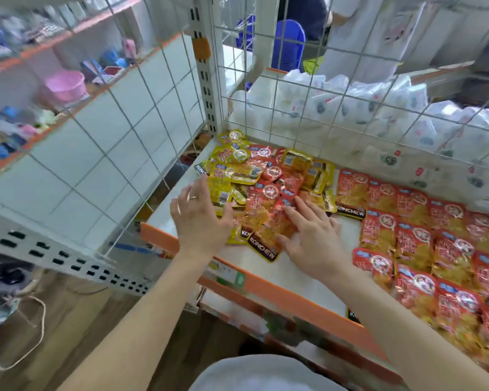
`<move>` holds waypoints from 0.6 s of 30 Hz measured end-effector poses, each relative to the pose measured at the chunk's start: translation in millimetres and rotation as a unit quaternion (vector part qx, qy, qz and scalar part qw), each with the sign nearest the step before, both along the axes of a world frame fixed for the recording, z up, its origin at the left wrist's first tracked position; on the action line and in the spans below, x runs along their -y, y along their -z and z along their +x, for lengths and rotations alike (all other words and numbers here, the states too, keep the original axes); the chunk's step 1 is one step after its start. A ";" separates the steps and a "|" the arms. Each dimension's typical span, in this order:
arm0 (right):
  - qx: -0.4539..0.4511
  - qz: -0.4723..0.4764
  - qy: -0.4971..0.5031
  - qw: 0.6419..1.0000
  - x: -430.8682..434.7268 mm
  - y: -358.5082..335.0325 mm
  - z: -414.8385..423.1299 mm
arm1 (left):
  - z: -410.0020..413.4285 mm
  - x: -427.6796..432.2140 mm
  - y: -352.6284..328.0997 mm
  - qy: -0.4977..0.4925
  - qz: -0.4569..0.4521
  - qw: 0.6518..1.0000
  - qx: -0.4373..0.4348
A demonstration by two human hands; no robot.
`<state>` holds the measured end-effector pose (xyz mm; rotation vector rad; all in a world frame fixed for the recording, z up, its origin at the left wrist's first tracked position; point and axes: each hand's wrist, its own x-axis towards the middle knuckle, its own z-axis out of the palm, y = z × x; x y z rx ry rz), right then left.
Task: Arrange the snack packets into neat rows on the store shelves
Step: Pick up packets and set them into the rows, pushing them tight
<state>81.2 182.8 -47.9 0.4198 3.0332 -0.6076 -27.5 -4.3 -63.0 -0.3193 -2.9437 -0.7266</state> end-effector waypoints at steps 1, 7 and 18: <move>0.002 0.005 -0.003 1.000 3.9 0.1 0.6 | -1.8 5.7 1.8 -0.008 -0.018 1.000 0.012; -0.011 -0.017 0.009 1.000 23.3 3.0 -1.9 | -3.0 6.6 11.1 0.012 -0.077 0.997 -0.024; -0.003 -0.106 0.097 0.990 16.8 -26.0 -10.9 | 12.2 12.8 2.7 -0.043 0.143 0.988 -0.037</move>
